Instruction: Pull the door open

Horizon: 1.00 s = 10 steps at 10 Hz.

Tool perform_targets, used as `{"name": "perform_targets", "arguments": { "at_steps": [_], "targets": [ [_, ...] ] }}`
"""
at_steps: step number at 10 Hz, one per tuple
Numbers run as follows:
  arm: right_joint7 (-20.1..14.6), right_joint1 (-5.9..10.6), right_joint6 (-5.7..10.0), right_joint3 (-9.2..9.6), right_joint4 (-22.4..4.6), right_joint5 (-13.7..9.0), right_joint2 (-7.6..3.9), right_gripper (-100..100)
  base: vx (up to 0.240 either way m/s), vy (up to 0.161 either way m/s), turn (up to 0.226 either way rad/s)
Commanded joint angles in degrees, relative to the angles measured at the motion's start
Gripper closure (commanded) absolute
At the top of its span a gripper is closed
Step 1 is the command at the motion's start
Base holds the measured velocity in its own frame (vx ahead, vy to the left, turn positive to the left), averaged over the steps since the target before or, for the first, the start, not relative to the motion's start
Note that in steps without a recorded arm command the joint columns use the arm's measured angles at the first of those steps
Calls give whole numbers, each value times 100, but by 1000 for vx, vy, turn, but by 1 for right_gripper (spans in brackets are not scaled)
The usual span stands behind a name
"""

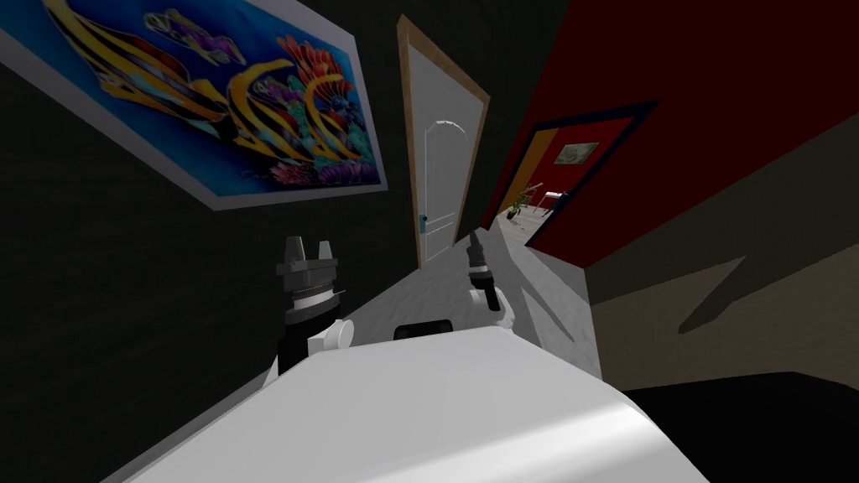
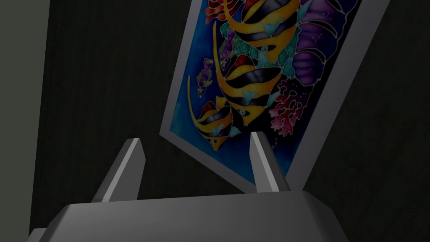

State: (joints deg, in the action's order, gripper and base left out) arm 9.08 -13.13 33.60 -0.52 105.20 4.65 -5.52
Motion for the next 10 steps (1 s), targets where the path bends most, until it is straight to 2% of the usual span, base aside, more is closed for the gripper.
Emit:
{"name": "perform_targets", "arguments": {
  "at_steps": [1,4,5,10],
  "targets": [
    [166,110,13,41,-233,77,-36,-100,92,-26,41],
    [466,383,26,104,-704,222,-107,-100,92,-29,41],
    [466,383,26,104,-704,222,-107,-100,62,-23,14],
    [987,858,49,214,-1521,472,-224,-100,88,-24,40]
  ]
}}
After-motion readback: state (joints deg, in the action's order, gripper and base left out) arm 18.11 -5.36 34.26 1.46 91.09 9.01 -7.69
